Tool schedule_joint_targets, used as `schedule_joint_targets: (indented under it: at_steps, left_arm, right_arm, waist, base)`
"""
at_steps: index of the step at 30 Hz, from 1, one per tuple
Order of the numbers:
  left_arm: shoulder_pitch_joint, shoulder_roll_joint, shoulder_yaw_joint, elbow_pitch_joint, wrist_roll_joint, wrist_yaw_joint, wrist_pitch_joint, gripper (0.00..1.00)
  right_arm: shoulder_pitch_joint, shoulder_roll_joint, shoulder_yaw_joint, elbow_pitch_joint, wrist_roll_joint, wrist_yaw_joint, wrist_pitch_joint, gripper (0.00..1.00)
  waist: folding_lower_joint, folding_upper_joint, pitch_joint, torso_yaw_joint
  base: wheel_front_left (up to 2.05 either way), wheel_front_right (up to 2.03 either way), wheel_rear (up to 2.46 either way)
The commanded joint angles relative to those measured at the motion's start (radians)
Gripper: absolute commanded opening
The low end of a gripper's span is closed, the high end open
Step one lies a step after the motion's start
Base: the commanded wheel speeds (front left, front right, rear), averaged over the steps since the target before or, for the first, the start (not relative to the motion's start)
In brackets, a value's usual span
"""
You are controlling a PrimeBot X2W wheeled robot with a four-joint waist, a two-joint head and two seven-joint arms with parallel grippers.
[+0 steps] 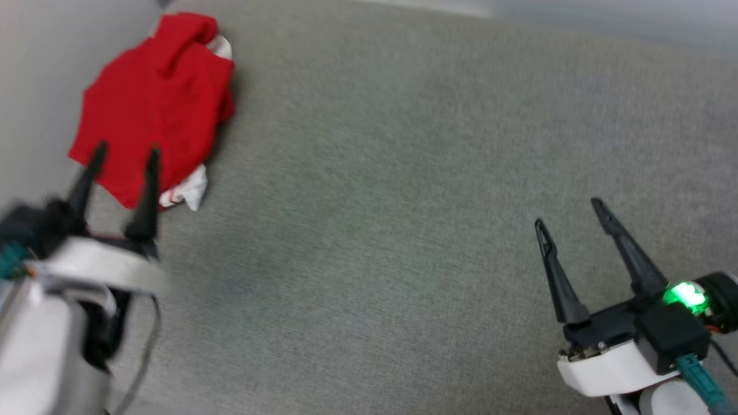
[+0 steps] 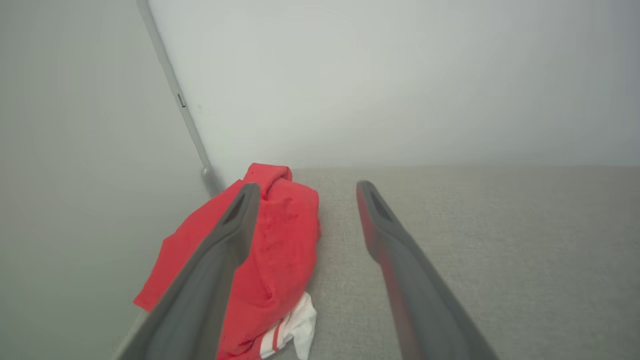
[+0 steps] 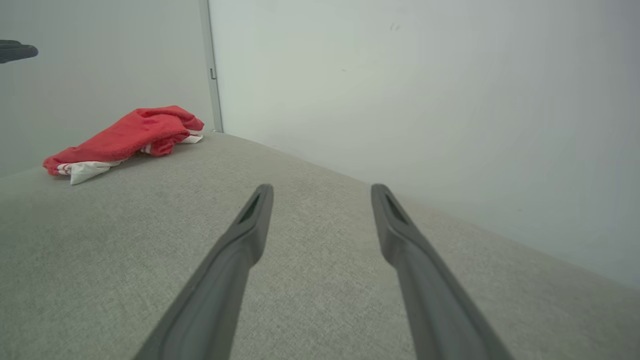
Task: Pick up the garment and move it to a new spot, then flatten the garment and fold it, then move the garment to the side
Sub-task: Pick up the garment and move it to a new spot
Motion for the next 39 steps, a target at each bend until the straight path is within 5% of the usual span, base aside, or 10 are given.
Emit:
schedule_joint_targets:
  at_steps: [1, 8, 15, 22, 28, 29, 31, 39]
  left_arm:
    - [-0.084, 0.066, -0.019, 0.031, -0.062, 0.000, 0.042, 1.00]
    - [-0.376, 0.316, -0.108, 0.219, -0.386, 0.000, 0.372, 1.00]
    - [-0.544, 0.465, -0.185, 0.357, -0.654, 0.000, 0.709, 1.00]
    - [-0.607, 0.522, -0.228, 0.435, -0.768, -0.001, 0.873, 1.00]
    - [-0.631, 0.506, -0.284, 0.509, -0.800, -0.001, 0.951, 1.00]
    - [-0.635, 0.499, -0.289, 0.518, -0.805, -0.001, 0.952, 0.84]
    - [-0.641, 0.487, -0.296, 0.529, -0.811, -0.001, 0.939, 0.00]
    - [-0.632, 0.527, -0.327, 0.503, -0.804, -0.001, 0.794, 0.00]
  right_arm:
    - [-0.031, -0.013, 0.003, -0.023, -0.006, -0.001, -0.002, 1.00]
    - [-0.073, -0.038, 0.001, -0.081, -0.022, -0.001, -0.002, 1.00]
    - [-0.110, -0.017, -0.019, -0.078, -0.048, -0.001, -0.002, 1.00]
    - [-0.110, -0.003, -0.019, -0.074, -0.059, -0.001, -0.001, 1.00]
    - [-0.114, 0.000, -0.031, -0.061, -0.065, -0.001, 0.004, 1.00]
    - [-0.115, 0.000, -0.033, -0.058, -0.066, -0.001, 0.004, 1.00]
    - [-0.115, 0.003, -0.034, -0.051, -0.065, -0.001, 0.004, 1.00]
    - [-0.119, 0.023, -0.022, -0.022, -0.053, -0.001, 0.000, 1.00]
  waist:
    - [-0.0001, 0.0000, 0.107, -0.052]
    - [-0.0001, 0.0000, 0.241, -0.103]
    - [-0.0001, 0.0000, 0.337, -0.173]
    - [-0.0001, 0.0000, 0.386, -0.210]
    - [-0.0001, 0.0000, 0.401, -0.224]
    - [-0.0001, 0.0000, 0.400, -0.225]
    - [-0.0001, 0.0000, 0.391, -0.225]
    - [-0.0001, 0.0000, 0.295, -0.221]
  base:
    - [0.00, 0.00, 0.00]
    - [0.00, 0.00, 0.00]
    - [0.00, 0.00, 0.00]
    - [0.00, 0.00, 0.00]
    - [0.00, 0.00, 0.00]
    - [0.00, 0.00, 0.00]
    - [0.00, 0.00, 0.00]
    - [0.00, 0.00, 0.00]
